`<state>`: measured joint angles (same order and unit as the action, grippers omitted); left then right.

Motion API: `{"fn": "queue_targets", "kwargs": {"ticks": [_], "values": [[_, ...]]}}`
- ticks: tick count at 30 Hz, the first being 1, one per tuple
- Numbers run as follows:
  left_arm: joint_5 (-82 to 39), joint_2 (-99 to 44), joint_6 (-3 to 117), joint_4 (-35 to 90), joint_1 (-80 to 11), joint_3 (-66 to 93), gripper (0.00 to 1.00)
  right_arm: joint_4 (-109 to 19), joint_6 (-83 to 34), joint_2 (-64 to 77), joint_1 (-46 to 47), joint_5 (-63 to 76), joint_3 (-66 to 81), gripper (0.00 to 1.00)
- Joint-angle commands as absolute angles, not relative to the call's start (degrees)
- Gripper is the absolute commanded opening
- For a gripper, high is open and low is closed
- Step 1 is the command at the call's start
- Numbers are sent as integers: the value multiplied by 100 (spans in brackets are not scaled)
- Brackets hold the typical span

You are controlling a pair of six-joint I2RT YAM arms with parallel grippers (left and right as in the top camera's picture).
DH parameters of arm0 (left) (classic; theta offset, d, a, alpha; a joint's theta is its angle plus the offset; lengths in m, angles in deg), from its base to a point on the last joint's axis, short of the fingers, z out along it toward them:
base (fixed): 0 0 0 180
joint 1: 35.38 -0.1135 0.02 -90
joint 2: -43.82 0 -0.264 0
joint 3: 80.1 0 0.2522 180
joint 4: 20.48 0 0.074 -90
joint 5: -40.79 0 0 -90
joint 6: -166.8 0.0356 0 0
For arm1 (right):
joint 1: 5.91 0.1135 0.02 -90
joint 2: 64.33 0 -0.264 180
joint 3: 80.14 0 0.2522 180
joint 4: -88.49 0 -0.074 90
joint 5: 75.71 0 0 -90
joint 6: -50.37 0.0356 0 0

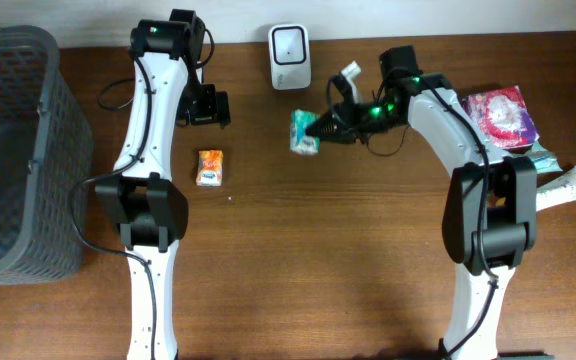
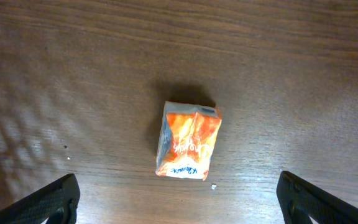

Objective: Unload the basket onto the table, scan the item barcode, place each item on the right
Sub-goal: 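Lift the teal pack up to the scanner with the right gripper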

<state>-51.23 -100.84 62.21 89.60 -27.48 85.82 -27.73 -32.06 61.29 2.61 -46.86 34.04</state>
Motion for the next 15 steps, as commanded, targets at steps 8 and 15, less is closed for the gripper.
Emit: {"fn": "queue_targets", "kwargs": {"ticks": [8, 15], "values": [[-5202, -10082, 6230, 8960, -2756, 8628, 99, -277, -1905, 5983, 1133, 3801, 4221, 4], [-5202, -10082, 6230, 8960, -2756, 8628, 99, -389, -1660, 6334, 1664, 4103, 3905, 4]]}}
